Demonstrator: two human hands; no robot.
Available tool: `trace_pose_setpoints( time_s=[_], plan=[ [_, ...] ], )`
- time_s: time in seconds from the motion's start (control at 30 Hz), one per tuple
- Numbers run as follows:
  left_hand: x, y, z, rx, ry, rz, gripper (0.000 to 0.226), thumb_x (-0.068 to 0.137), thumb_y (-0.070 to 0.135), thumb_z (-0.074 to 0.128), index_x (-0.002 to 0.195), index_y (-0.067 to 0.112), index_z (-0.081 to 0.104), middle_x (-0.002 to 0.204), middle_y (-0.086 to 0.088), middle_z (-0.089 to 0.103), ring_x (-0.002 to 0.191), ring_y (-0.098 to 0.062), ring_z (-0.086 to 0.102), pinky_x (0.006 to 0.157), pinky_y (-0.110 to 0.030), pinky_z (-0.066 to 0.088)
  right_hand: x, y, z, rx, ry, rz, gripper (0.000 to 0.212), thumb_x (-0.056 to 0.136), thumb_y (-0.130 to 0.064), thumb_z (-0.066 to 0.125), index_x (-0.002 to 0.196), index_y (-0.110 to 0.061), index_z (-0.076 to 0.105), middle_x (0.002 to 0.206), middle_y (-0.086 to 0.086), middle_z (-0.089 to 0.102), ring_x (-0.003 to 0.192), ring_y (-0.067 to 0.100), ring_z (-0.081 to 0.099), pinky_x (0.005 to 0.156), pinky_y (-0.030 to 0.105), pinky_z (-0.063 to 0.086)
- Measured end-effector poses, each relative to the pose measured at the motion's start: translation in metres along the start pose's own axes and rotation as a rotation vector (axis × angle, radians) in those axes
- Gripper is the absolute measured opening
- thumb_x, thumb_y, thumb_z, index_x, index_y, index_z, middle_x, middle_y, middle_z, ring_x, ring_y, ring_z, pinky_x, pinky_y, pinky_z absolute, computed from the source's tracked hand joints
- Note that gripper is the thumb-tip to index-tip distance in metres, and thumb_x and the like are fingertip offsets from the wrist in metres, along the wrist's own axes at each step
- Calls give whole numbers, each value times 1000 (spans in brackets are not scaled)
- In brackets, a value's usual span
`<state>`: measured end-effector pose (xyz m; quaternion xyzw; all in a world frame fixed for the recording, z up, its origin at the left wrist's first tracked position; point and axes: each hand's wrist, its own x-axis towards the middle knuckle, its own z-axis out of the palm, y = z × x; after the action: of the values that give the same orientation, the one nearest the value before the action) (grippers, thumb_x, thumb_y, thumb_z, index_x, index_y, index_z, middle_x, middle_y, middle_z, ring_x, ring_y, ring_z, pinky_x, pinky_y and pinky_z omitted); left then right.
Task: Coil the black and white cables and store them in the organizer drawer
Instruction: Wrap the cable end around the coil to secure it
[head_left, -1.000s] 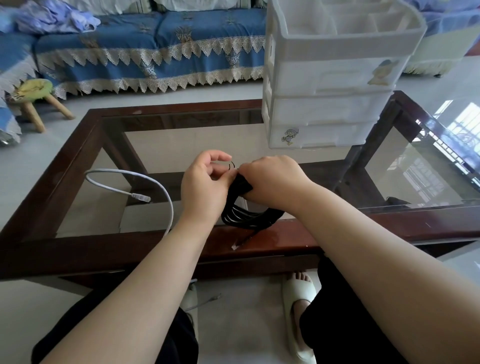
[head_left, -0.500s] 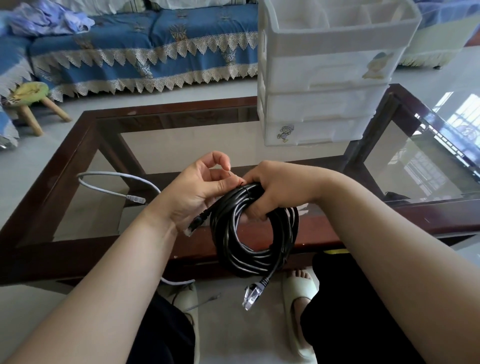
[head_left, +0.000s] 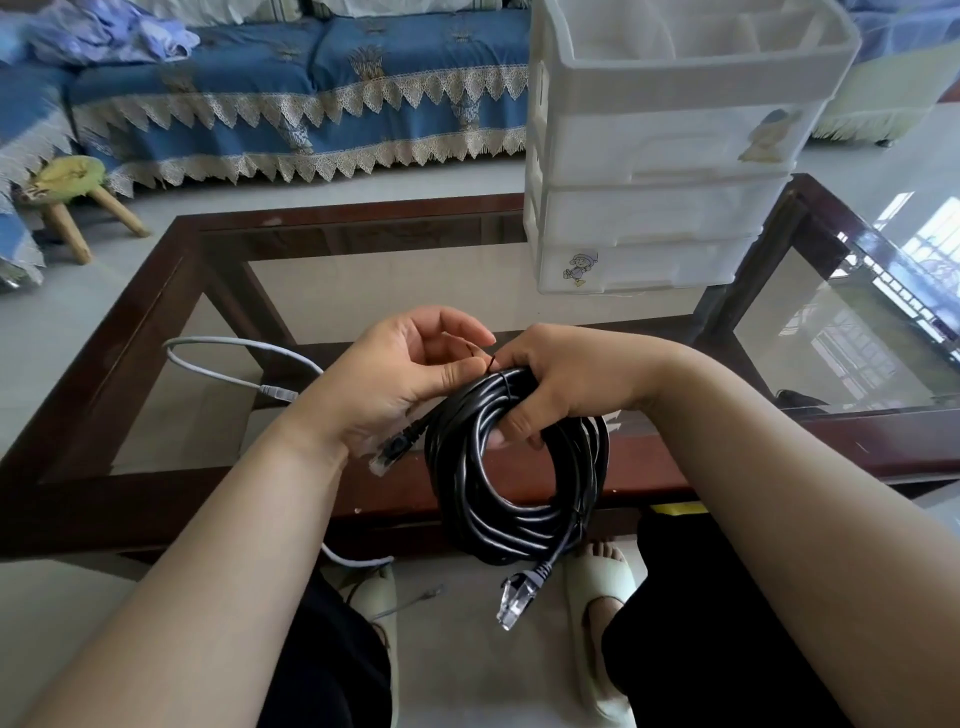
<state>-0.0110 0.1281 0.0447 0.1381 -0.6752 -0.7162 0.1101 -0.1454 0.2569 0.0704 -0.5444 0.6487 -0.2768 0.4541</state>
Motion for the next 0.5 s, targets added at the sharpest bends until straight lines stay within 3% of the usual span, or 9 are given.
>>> trace_pose_setpoints(
  time_s=[0.2, 0.5],
  plan=[
    [-1, -5, -6, 143, -22, 55, 18, 69, 13, 70, 86, 12, 65, 73, 6, 72, 71, -5, 67, 67, -16, 53, 5, 1, 3, -74, -10, 33, 16, 73, -21, 80, 82, -15, 68, 60, -3, 64, 58, 12, 62, 58, 21, 49],
    [-5, -5, -19, 371, -138, -3, 12, 73, 23, 69, 83, 17, 66, 74, 10, 69, 73, -3, 63, 71, -17, 50, 9, -1, 7, -170, -80, 53, 18, 75, -25, 79, 81, -15, 66, 54, -8, 63, 52, 8, 61, 53, 18, 46]
  ],
)
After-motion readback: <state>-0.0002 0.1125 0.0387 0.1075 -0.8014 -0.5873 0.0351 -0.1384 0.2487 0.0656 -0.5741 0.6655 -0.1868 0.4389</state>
